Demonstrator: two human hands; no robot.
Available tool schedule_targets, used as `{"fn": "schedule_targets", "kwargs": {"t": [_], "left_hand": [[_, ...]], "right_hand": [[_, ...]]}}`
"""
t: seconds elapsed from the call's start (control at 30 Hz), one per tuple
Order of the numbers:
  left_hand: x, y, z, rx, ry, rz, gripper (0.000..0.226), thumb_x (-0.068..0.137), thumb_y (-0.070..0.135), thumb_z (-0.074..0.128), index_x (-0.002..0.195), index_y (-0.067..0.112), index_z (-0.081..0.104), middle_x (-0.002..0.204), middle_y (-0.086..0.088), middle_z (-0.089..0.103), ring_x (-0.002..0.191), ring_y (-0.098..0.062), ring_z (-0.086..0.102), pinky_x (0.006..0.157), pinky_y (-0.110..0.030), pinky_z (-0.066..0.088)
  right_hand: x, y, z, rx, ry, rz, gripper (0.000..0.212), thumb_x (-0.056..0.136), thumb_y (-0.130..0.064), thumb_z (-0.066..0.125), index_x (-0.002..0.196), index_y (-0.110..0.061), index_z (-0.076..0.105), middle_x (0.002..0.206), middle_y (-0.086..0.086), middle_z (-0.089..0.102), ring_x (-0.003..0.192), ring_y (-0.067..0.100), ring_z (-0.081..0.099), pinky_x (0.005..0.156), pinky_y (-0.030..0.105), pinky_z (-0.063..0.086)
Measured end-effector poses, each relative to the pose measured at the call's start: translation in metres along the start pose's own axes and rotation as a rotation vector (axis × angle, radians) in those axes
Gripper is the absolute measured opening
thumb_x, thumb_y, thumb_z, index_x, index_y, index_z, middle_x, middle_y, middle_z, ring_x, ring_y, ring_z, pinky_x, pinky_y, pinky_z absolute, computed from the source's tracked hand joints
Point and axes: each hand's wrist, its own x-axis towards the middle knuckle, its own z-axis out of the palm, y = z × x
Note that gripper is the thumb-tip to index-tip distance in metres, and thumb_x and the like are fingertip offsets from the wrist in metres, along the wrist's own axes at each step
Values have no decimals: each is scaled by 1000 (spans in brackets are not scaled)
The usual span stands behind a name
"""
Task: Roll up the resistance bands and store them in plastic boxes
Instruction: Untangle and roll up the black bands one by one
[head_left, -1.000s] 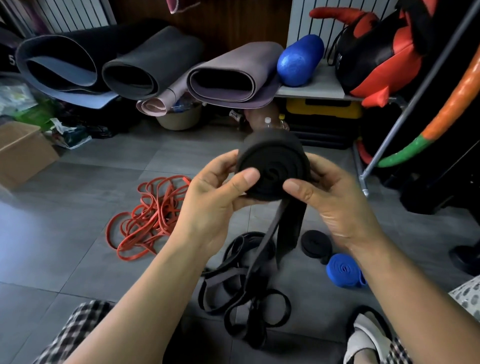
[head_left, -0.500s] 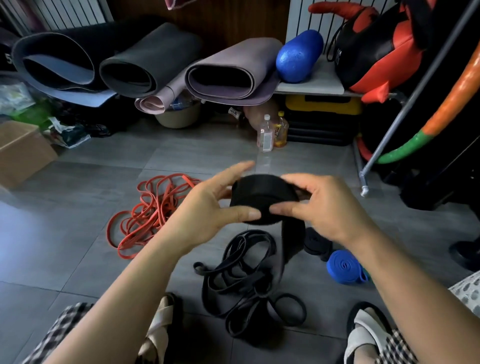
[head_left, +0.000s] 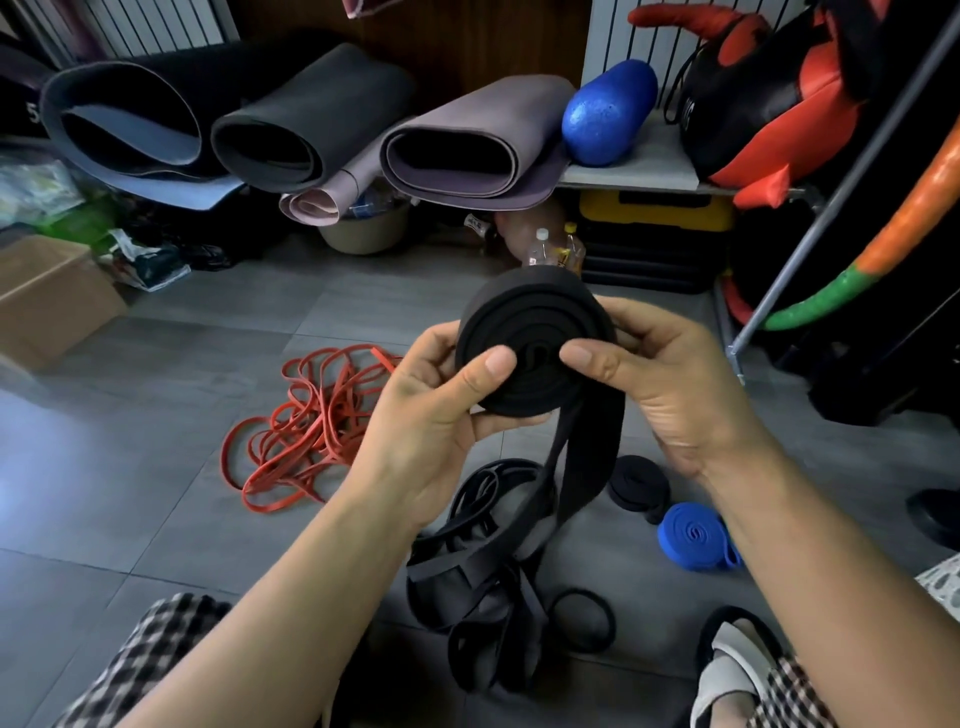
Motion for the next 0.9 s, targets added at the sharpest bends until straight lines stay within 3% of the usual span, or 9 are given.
{"fn": "schedule_targets", "kwargs": {"t": [0.1,0.17,0.27,0.37,0.57,0.7,0.8,0.9], "left_hand": [[3,7,-7,197,-59,-42,34,65,15,66,98,15,57,91,2,70,85,-18,69,65,-31,57],[7,11,-15,424,-90,-35,48,60,18,69,105,28,58,97,9,65,87,-9,66,65,-27,56],[10,8,-20,620,-136,-54,43,67,11,73,103,31,62,99,0,68,88,-21,67,68,-40,58],[9,3,-20,555,-101,-30,33,65,9,71,92,25,65,83,1,72,75,-20,69,64,-39,57],[5,0,-18,262,-21,-17,34,61,9,67,95,11,61,84,0,70,75,-22,69,54,-35,59],[2,-4,-18,151,-39,-83,39,64,11,71,101,7,60,93,-7,70,81,-27,69,57,-38,59],[1,-5,-20,192,-92,-173,49,63,16,74,108,10,58,112,-14,62,90,-31,68,67,-47,58],[1,-4,-17,363,-115,-171,41,69,18,75,107,22,60,109,-9,63,90,-24,68,67,-47,58]], "right_hand": [[0,-3,-6,-132,-15,22,35,58,-14,70,92,-20,66,80,-11,73,81,2,68,73,15,52],[-1,2,-10,-393,-25,30,37,59,-17,76,95,-24,67,87,-9,73,84,4,68,80,23,53],[-4,11,-10,-546,-80,74,41,63,-13,81,100,-26,68,94,-5,73,89,6,68,86,29,54],[-7,12,-9,-400,-73,91,45,57,-20,78,100,-25,66,95,-4,73,91,7,68,82,23,53],[-12,14,-12,-176,-71,128,46,57,-16,70,101,-24,60,88,-17,72,90,-3,65,74,10,48],[-11,11,-11,-89,-9,96,39,56,-18,70,95,-18,65,83,-12,73,84,1,68,69,10,49],[-11,10,-14,-131,-41,139,34,58,-12,70,92,-18,67,83,-8,74,81,4,69,68,12,50],[-14,14,-11,-286,-74,134,38,56,-21,73,94,-24,68,90,-7,74,86,6,69,71,14,51]]}}
